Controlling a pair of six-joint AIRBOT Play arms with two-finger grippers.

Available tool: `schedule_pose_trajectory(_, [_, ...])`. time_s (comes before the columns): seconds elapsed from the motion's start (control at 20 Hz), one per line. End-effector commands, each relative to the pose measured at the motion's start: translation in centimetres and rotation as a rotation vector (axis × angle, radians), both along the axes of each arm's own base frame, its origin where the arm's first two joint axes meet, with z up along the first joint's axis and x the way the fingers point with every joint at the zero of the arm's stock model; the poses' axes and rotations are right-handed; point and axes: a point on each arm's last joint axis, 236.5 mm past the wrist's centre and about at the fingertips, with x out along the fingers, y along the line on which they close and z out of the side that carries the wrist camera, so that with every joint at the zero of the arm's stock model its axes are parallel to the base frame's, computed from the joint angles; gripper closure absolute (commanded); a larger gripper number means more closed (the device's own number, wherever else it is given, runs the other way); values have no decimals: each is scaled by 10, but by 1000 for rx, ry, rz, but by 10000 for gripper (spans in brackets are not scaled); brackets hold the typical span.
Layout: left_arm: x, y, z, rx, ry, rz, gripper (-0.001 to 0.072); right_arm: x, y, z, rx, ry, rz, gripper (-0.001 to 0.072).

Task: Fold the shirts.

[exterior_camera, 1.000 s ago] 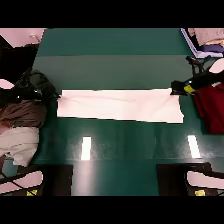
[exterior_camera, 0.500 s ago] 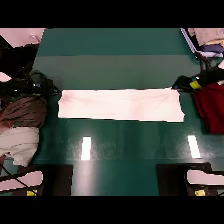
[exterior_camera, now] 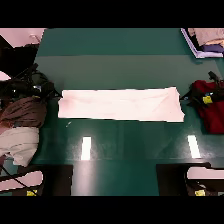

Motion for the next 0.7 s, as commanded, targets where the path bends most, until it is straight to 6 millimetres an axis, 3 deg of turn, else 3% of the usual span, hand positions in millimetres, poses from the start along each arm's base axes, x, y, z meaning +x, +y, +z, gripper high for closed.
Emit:
schedule_pose_trajectory(0.0, [-7, -12, 2, -17, 15, -40, 686, -4, 3, -25, 58, 17, 47, 56])
schedule_pose_trajectory(0.1, [-3, -27, 1, -5, -10, -62, 686, -3, 20, -32, 111, 27, 93, 83])
schedule_pose_trajectory(0.3, [3, -64, 2, 17, -66, -122, 686, 11, 56, -29, 196, -24, 148, 89])
schedule_pose_trajectory(0.35, [3, -72, 2, 20, -75, -136, 686, 14, 61, -28, 199, -34, 156, 144])
schedule_pose_trajectory(0.4, [1, -80, 2, 21, -81, -153, 686, 17, 66, -28, 199, -42, 163, 156])
schedule_pose_trajectory(0.45, [-1, -88, 2, 22, -84, -172, 686, 17, 69, -29, 193, -43, 171, 214])
schedule_pose_trajectory(0.5, [-3, -96, 1, 25, -88, -191, 686, 18, 74, -29, 191, -45, 185, 363])
schedule_pose_trajectory(0.55, [-6, -103, 1, 26, -92, -208, 686, 17, 77, -28, 191, -49, 198, 426])
schedule_pose_trajectory(0.65, [-9, -118, 1, 34, -101, -233, 686, 17, 82, -27, 198, -63, 223, 648])
